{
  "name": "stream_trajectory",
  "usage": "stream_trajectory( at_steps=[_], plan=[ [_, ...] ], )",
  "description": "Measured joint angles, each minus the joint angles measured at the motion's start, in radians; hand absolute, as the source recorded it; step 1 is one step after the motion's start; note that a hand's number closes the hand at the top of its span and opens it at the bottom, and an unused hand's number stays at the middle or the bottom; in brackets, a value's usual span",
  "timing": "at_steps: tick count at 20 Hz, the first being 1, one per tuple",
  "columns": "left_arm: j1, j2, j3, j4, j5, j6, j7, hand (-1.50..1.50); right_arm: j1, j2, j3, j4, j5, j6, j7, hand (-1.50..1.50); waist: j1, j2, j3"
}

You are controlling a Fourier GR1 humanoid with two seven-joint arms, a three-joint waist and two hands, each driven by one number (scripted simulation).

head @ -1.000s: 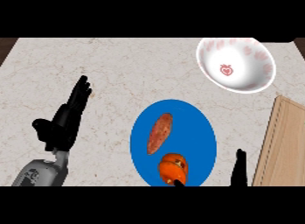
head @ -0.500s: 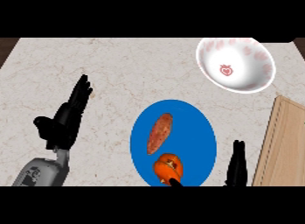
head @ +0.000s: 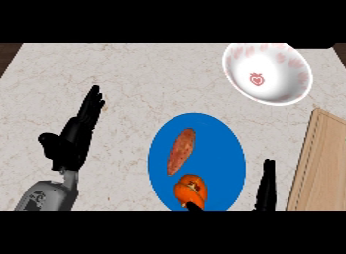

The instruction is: Pick the squash from the plate and place it in the bowl

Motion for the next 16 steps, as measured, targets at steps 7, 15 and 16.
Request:
stream_trajectory(
  at_steps=[7, 15, 16],
  plan=[
    [0.005, -0.010, 0.002, 0.004, -0.009, -0.007, -0.009, 0.00, -0.037, 0.044, 0.001, 0.107, -0.053, -0.105, -0.020, -1.50, 0.002, 0.001, 0.000],
    [0.002, -0.014, 0.019, 0.001, -0.013, -0.016, 0.001, 0.00, -0.059, 0.069, -0.015, 0.233, -0.073, -0.188, -0.008, -1.50, 0.000, 0.001, 0.000],
    [0.004, -0.015, 0.018, -0.001, -0.015, -0.017, 0.001, 0.00, -0.056, 0.071, -0.020, 0.246, -0.069, -0.188, 0.000, -1.50, 0.000, 0.000, 0.000]
  ],
)
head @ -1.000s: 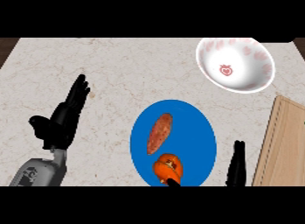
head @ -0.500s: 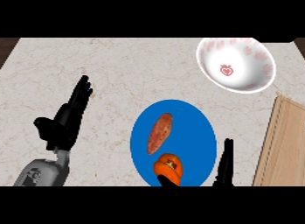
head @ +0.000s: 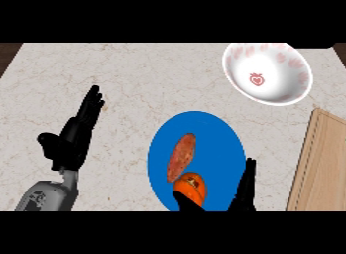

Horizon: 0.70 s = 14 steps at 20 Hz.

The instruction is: Pick the squash from the plate and place it in the bowl

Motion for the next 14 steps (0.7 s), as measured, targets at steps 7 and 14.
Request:
stream_trajectory(
  at_steps=[7, 14],
  plan=[
    [0.012, -0.013, -0.003, -0.012, -0.018, -0.002, 0.001, 0.00, -0.032, 0.006, -0.018, 0.089, -0.013, 0.009, 0.055, -1.50, 0.002, -0.002, 0.000],
    [-0.001, -0.025, 0.018, 0.007, -0.025, -0.023, 0.000, 0.00, -0.135, 0.006, 0.017, 0.172, -0.089, 0.007, 0.065, 1.50, 0.003, -0.004, -0.001]
  ],
)
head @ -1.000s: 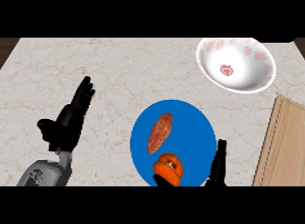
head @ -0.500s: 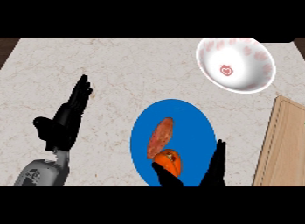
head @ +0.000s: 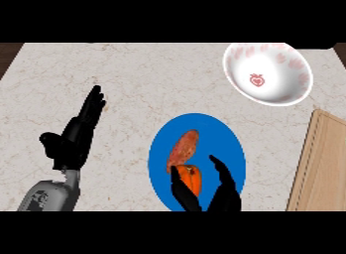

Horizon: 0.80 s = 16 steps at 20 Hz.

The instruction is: Pick the squash from the plate and place it in the bowl

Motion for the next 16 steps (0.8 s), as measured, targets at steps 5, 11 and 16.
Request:
stream_trajectory(
  at_steps=[5, 11, 16],
  plan=[
    [0.022, -0.020, -0.001, -0.004, -0.017, -0.003, -0.016, 0.00, -0.103, -0.008, 0.029, 0.071, -0.027, 0.022, 0.008, 1.50, 0.001, -0.003, -0.002],
    [0.000, -0.035, -0.011, 0.016, -0.027, -0.018, -0.018, 0.00, -0.331, -0.020, 0.075, 0.132, -0.267, 0.018, -0.045, 1.50, 0.029, 0.009, 0.001],
    [-0.022, -0.042, -0.024, 0.009, -0.034, -0.025, -0.007, 0.00, -0.533, -0.070, 0.102, 0.118, -0.514, 0.054, -0.127, 1.50, 0.063, 0.021, 0.003]
  ],
)
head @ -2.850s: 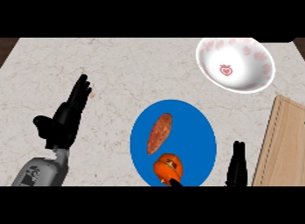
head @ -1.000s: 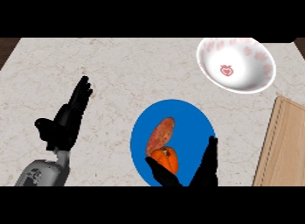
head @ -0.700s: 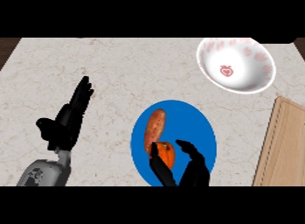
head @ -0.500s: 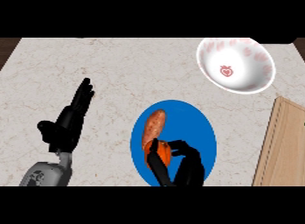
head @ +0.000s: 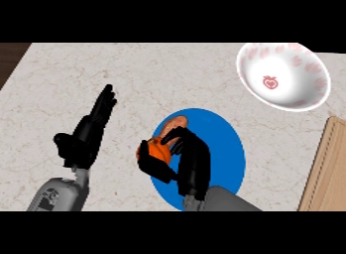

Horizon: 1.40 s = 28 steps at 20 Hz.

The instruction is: Pick the squash from the plate and place it in the bowl

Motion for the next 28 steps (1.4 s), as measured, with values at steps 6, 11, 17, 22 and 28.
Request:
stream_trajectory(
  at_steps=[6, 11, 17, 22, 28],
  plan=[
    [0.009, 0.013, 0.014, -0.015, 0.005, -0.010, 0.009, 0.00, -0.162, -0.048, -0.023, 0.024, -0.182, 0.014, -0.245, 1.50, -0.011, -0.003, 0.000],
    [0.018, 0.019, 0.038, -0.007, 0.005, -0.010, 0.006, 0.00, -0.279, -0.062, -0.069, 0.060, -0.163, 0.049, -0.347, 1.50, -0.039, -0.012, -0.002],
    [0.027, 0.006, 0.052, 0.012, -0.001, -0.007, -0.010, 0.00, -0.442, -0.089, -0.171, 0.050, -0.067, 0.203, -0.249, 1.50, -0.062, -0.020, -0.003],
    [0.036, 0.003, 0.057, 0.005, -0.008, -0.010, -0.009, 0.00, -0.548, -0.108, -0.271, 0.052, -0.023, 0.351, -0.149, 1.50, -0.065, -0.021, -0.003],
    [0.029, 0.000, 0.064, -0.008, -0.015, -0.018, 0.010, 0.00, -0.653, -0.115, -0.411, 0.142, -0.005, 0.429, -0.133, 1.50, -0.060, -0.019, -0.003]
  ],
)
